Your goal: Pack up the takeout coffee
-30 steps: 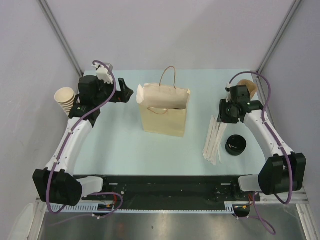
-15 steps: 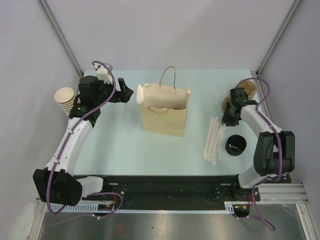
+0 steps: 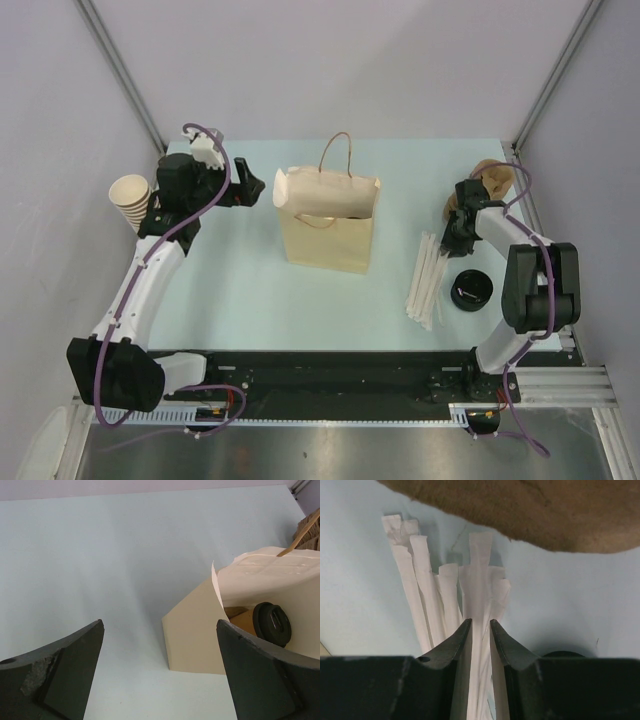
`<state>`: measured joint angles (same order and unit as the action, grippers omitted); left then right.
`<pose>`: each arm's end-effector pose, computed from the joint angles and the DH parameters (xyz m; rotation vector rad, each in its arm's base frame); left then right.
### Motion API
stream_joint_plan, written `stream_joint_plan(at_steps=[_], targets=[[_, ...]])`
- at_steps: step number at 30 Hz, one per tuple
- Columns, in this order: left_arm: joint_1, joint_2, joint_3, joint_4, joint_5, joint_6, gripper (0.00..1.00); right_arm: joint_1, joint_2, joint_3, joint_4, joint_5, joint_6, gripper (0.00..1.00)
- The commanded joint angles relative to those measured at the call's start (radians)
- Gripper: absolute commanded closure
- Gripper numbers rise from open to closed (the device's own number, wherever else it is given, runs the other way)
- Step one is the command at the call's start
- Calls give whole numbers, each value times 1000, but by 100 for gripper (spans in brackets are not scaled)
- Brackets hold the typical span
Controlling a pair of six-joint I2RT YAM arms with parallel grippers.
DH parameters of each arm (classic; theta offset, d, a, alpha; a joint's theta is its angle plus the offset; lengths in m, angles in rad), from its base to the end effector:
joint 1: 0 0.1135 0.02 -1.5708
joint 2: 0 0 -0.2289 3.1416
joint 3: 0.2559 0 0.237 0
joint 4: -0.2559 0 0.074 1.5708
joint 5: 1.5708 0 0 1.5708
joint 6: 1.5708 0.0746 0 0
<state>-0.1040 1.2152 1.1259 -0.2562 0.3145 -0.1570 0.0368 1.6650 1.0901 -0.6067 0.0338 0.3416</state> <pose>0.3063 -0.0552 0.3183 0.1627 1.9205 -0.4763 0.3228 0.0094 0.1296 0.4269 2.7192 0.0563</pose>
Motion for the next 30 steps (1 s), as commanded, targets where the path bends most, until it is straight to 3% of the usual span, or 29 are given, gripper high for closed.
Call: stream_joint_plan(at_steps=[1,19,26,30], targets=[[13,-14,6,25,-6,-4,0,-2,22,-1,41,-12,20,75],[15,-8,5,17,-9,-3,1,-15,58,-1,73,-74,39,74],[13,-14,3,9,-6,4,0,-17,59,-1,88,-109,33,84],[13,-16,0,9,-8,5,1,-20,50,-1,79,-114,24,99]])
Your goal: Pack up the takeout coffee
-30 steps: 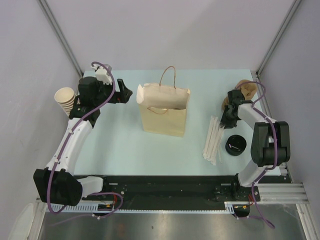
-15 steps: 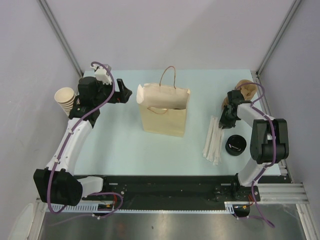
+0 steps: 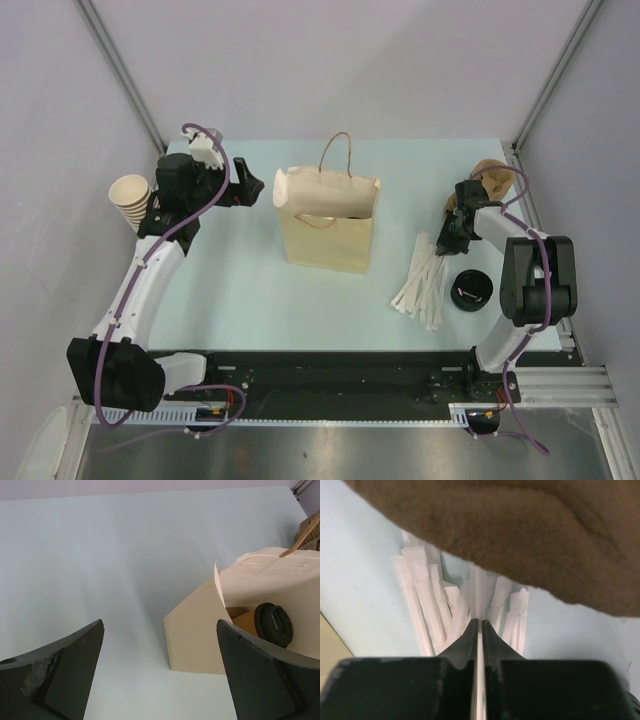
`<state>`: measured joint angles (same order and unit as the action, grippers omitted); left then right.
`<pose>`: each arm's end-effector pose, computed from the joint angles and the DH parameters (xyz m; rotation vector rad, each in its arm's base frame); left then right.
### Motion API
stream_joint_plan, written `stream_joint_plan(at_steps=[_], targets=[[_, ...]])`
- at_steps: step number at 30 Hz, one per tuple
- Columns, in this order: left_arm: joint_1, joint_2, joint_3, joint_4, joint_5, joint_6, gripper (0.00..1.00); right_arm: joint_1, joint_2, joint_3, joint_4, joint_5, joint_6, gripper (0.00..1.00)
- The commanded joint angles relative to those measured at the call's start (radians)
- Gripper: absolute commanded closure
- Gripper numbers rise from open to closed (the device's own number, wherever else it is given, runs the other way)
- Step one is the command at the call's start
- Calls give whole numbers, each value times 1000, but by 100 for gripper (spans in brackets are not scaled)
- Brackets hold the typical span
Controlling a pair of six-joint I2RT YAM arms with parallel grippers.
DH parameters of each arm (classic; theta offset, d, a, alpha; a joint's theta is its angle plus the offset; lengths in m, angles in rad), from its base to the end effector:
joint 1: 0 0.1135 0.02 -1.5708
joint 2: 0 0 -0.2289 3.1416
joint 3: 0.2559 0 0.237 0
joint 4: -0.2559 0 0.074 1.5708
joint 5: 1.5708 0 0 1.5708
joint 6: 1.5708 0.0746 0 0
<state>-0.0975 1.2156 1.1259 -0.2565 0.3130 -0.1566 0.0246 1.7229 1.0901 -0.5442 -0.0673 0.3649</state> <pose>0.3068 -0.0531 0.3181 0.1556 1.9212 -0.4704 0.3318 0.0132 0.1155 0.4493 2.7247 0.1978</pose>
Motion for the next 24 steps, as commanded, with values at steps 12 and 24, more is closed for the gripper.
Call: stream_joint_plan(at_steps=[12,24], targets=[[7,-4,6,19,12,15,1,-18,-186,1,-77,-91,-34,100],[7,12,12,23,26,12,0,-17,-351,66,-60,-261,-170,100]])
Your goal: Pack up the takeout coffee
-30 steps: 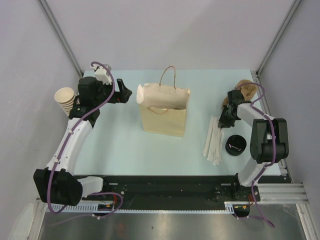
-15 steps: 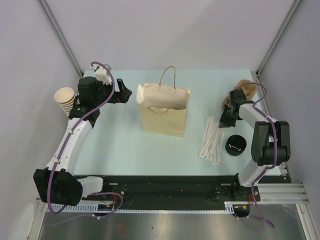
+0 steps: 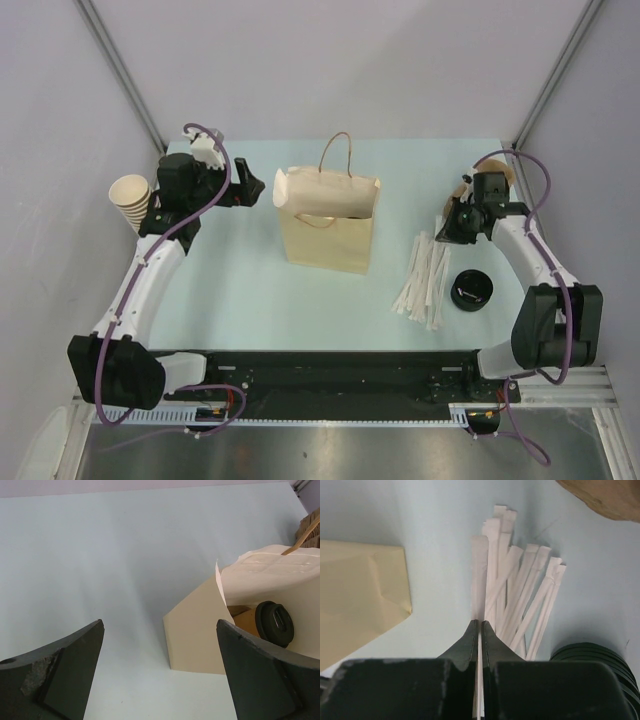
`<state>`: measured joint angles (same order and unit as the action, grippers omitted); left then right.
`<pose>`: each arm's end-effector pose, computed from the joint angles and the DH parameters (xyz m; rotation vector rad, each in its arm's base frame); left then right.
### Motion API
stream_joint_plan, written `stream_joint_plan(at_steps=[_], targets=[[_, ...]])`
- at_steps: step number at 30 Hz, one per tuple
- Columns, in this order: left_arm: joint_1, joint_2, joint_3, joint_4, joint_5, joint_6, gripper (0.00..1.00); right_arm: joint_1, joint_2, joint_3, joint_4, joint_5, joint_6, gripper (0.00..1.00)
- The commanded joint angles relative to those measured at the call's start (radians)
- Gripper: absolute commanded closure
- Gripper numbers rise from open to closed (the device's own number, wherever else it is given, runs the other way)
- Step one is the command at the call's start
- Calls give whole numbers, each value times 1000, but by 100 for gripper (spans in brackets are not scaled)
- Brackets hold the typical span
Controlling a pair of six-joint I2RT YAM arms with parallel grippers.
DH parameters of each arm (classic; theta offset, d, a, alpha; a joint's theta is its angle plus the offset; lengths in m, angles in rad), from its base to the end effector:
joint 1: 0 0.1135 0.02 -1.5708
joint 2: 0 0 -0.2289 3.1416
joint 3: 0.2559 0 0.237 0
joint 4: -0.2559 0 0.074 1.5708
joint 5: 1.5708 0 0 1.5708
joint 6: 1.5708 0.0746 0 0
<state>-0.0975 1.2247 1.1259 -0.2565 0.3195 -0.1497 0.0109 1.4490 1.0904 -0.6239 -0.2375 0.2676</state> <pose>0.3084 -0.0537 0.3155 0.1653 1.9288 -0.4726 0.3090 0.0209 0.1945 0.2361 2.5526 0.4104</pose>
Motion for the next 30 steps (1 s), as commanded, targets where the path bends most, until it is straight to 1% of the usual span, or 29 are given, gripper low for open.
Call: stream_joint_plan(at_steps=[1,2,5,6,8,9,11,12,13,15,16,18,19,21,22,24,25,28,29,30], targets=[[8,7,12,23,20,6,1,-5,-102,78,29,-130,-89,100],[8,9,12,22,18,4,1,-28,-111,91,48,-146,-102,100],[7,15,18,22,24,2,0,-14,-125,184,93,-172,-129,100],[7,15,21,22,26,2,1,-14,-121,256,101,-181,-137,100],[8,24,26,22,26,2,0,23,-98,339,125,-195,-186,100],[7,27,34,25,24,1,0,56,-92,421,133,-198,-214,100],[8,38,41,28,24,1,0,90,-61,512,159,-192,-266,100],[8,41,46,33,26,2,1,130,-47,555,168,-171,-295,100],[8,44,51,36,26,2,0,145,-29,657,176,-164,-304,100],[10,58,60,40,29,-2,0,203,29,767,193,-149,-321,100],[12,61,63,43,29,-5,0,231,49,861,197,-145,-330,100],[13,67,66,52,32,-11,1,280,108,952,210,-131,-362,100],[15,70,67,57,32,-14,0,346,119,1021,214,-129,-379,100],[18,68,66,66,27,-20,0,412,145,1051,234,-112,-431,100],[18,68,66,66,27,-24,1,469,148,1057,265,-108,-451,100],[22,61,58,72,23,-28,0,524,160,1046,295,-99,-526,100],[22,58,55,72,23,-30,0,573,163,1039,318,-98,-553,100],[27,44,43,76,23,-36,1,622,163,962,377,-91,-619,100],[30,39,40,74,23,-34,1,635,160,910,400,-94,-619,100],[30,35,35,76,23,-33,0,641,160,895,411,-98,-619,100]])
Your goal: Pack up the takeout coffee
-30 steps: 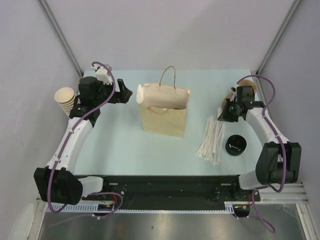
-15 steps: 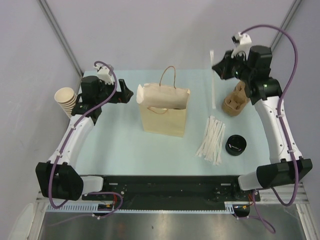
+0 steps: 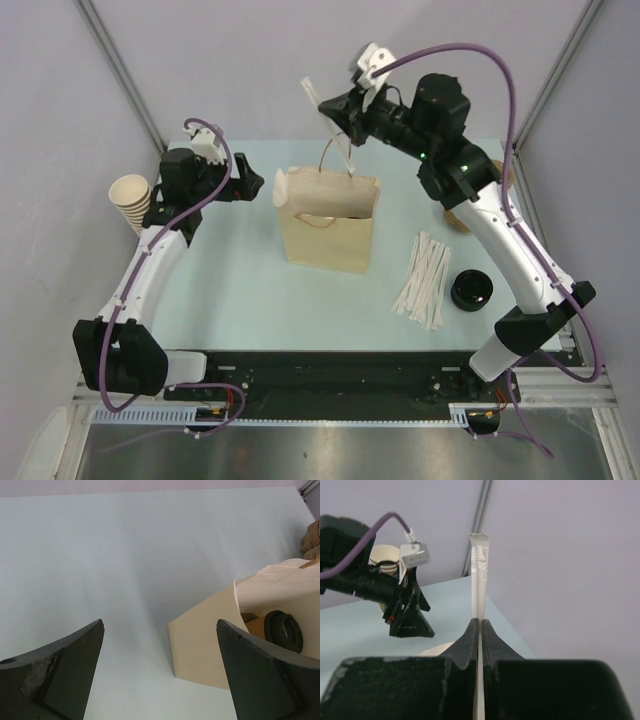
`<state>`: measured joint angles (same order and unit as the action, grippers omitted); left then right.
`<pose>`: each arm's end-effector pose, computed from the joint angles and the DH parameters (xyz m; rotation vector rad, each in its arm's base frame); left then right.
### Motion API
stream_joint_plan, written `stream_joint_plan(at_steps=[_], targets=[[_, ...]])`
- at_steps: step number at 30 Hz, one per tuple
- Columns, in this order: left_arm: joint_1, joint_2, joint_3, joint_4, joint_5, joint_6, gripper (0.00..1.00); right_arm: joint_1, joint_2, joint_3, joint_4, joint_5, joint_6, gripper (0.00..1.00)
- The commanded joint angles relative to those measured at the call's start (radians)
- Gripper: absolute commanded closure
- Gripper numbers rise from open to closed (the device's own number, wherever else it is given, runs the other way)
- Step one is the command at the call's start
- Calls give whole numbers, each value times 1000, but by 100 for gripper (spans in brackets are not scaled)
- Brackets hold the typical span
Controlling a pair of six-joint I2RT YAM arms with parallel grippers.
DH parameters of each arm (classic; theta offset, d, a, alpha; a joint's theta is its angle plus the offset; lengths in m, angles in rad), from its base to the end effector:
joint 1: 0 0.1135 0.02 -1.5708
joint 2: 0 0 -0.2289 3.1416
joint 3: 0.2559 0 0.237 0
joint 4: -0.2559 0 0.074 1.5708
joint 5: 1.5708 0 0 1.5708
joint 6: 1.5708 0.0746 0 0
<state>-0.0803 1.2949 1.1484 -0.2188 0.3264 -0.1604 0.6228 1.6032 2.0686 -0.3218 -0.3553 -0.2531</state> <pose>0.3254 -0.0502 0.3079 0.1415 1.9400 -0.4757 0.2674 0.2240 0.5194 -0.8747 1.1689 0.5557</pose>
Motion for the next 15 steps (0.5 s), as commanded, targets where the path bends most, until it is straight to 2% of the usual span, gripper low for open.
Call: stream_joint_plan(at_steps=[1,15], targets=[[14,-46,8,36,11,-24,0,32,11,-97,112,15,-103,100],[30,-97,-42,35,3,-33,1,74,-55,-439,107,-43,-6,100]])
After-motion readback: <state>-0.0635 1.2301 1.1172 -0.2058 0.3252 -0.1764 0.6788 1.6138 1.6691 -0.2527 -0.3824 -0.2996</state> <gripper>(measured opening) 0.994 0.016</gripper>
